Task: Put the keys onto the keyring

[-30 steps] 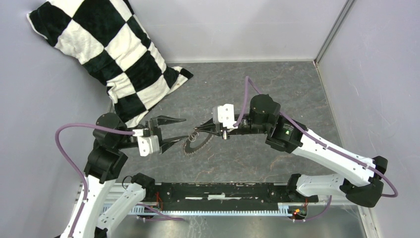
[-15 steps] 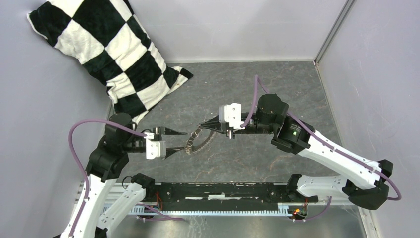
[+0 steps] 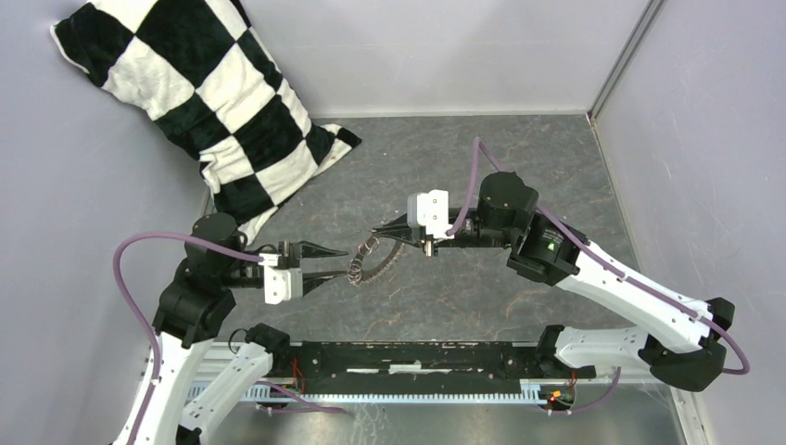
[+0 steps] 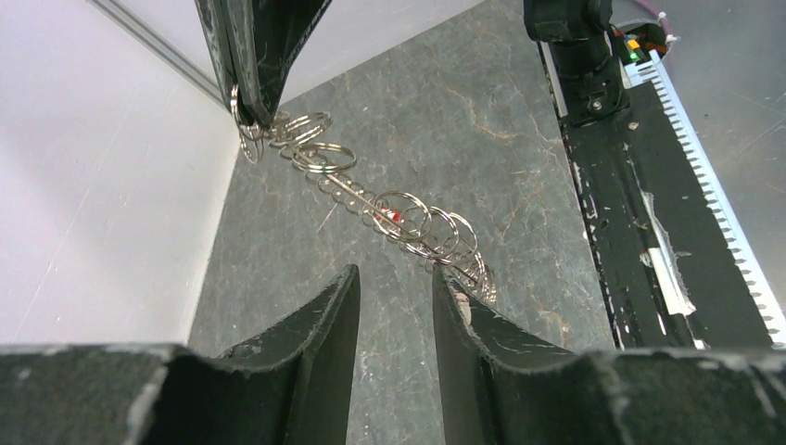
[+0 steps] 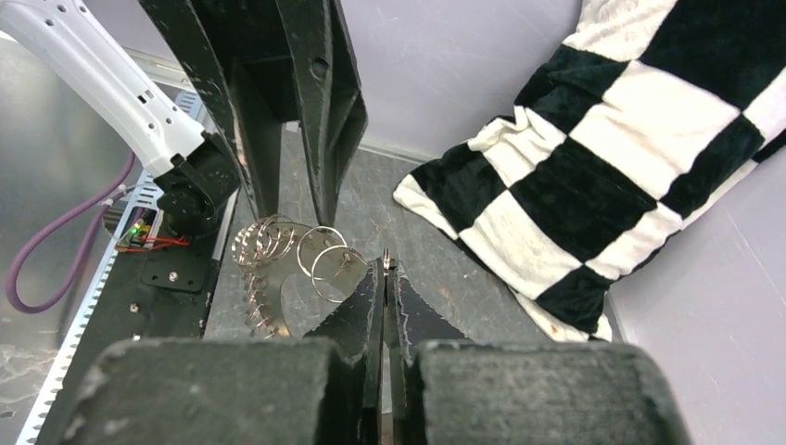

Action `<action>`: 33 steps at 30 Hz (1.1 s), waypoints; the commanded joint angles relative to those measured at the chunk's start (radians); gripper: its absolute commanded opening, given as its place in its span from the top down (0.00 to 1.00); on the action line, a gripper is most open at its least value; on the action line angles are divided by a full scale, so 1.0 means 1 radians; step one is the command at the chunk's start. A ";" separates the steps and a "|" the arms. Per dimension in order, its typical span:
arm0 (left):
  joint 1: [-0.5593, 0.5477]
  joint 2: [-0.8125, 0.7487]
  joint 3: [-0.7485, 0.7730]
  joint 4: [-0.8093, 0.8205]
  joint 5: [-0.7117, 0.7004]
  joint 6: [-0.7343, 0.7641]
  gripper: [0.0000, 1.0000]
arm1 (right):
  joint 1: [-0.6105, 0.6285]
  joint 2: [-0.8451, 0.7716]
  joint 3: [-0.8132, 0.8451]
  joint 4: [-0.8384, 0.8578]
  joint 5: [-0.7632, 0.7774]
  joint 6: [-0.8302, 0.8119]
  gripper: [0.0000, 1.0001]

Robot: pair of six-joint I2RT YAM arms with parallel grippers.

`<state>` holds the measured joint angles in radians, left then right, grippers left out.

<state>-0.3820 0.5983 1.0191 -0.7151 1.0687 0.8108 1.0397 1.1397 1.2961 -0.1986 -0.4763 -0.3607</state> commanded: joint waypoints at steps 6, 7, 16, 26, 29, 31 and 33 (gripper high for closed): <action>0.000 -0.008 0.042 0.089 -0.068 -0.075 0.50 | -0.008 0.009 0.051 0.036 0.013 -0.021 0.99; -0.001 -0.012 0.033 0.142 -0.090 -0.108 0.50 | -0.008 0.011 0.051 0.037 0.012 -0.018 0.99; 0.000 0.004 0.033 0.214 -0.038 -0.136 0.59 | -0.008 0.009 0.033 0.059 -0.002 0.002 0.99; 0.000 0.020 0.019 0.220 0.033 -0.024 0.65 | -0.007 0.034 0.040 0.067 -0.037 0.024 0.99; 0.000 0.024 0.018 0.233 0.073 -0.020 0.66 | -0.006 0.047 0.045 0.071 -0.043 0.030 0.99; -0.001 0.026 0.016 0.233 0.088 -0.018 0.66 | -0.007 0.052 0.048 0.074 -0.048 0.034 0.99; 0.000 0.024 0.012 0.235 0.094 -0.018 0.66 | -0.008 0.055 0.049 0.085 -0.054 0.037 0.99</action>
<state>-0.3820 0.6163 1.0401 -0.5201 1.1046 0.7547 1.0359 1.1912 1.2961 -0.1967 -0.5007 -0.3412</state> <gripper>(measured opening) 0.342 0.014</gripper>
